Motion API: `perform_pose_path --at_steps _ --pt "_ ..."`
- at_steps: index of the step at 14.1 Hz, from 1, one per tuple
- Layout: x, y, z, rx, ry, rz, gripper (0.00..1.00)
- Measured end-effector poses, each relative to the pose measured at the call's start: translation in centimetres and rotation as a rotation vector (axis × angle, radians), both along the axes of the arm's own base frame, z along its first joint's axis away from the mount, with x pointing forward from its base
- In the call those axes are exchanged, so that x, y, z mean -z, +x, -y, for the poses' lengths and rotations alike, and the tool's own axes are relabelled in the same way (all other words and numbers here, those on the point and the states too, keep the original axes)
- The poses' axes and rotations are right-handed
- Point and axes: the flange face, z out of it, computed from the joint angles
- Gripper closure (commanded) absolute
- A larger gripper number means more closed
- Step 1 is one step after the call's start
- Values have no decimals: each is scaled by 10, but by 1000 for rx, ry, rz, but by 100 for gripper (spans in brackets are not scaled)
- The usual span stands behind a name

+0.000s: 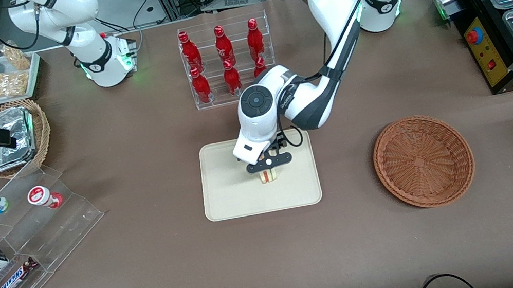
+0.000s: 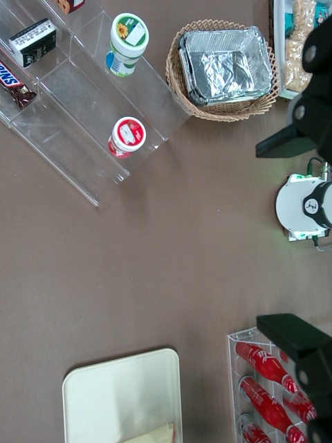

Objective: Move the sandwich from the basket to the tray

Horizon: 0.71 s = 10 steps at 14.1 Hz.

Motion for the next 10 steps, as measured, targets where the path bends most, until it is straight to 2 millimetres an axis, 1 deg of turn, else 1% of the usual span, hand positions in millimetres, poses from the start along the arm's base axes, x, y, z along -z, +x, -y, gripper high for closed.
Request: perform_pose_path --at_steps 2,3,4,5,7,8,10 --pt "-28 3 -7 -8 18 -3 0" --pt "-44 7 -18 -20 41 -16 0" --pt "-62 12 -35 -40 64 -29 0" --pt "-82 18 -55 -57 81 -34 0" --pt "-115 24 -102 -32 115 -51 0" --pt "-130 25 -130 -4 139 -75 0" --pt "-165 27 -193 39 179 -135 0"
